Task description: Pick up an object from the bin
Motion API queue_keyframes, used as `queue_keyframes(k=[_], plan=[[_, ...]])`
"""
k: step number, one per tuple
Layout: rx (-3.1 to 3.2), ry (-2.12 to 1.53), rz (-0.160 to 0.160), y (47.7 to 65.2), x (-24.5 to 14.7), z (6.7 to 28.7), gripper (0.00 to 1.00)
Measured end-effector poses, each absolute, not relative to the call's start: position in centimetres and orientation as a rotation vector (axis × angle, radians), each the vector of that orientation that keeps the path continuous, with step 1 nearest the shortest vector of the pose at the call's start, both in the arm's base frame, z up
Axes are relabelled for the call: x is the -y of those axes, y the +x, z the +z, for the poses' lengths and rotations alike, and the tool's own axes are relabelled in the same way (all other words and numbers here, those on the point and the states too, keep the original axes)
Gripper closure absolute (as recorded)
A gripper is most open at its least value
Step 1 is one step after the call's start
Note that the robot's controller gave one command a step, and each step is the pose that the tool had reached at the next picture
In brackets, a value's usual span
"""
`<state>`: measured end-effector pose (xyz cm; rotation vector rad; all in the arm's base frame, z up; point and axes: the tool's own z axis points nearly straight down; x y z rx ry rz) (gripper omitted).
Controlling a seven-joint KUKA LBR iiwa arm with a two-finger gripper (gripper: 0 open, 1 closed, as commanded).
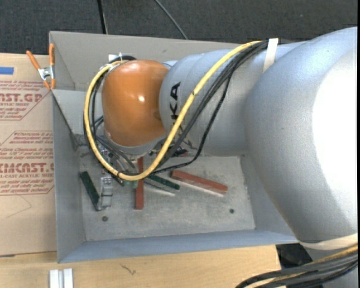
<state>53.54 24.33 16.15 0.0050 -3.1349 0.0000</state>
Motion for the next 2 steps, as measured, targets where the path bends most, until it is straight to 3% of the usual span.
queue_keyframes(k=[1, 2], plan=[[3.142, 0.001, -0.003, 53.8, -24.2, 16.6, 0.00], [3.147, -0.021, -0.006, 52.1, -24.3, 11.1, 0.00]])
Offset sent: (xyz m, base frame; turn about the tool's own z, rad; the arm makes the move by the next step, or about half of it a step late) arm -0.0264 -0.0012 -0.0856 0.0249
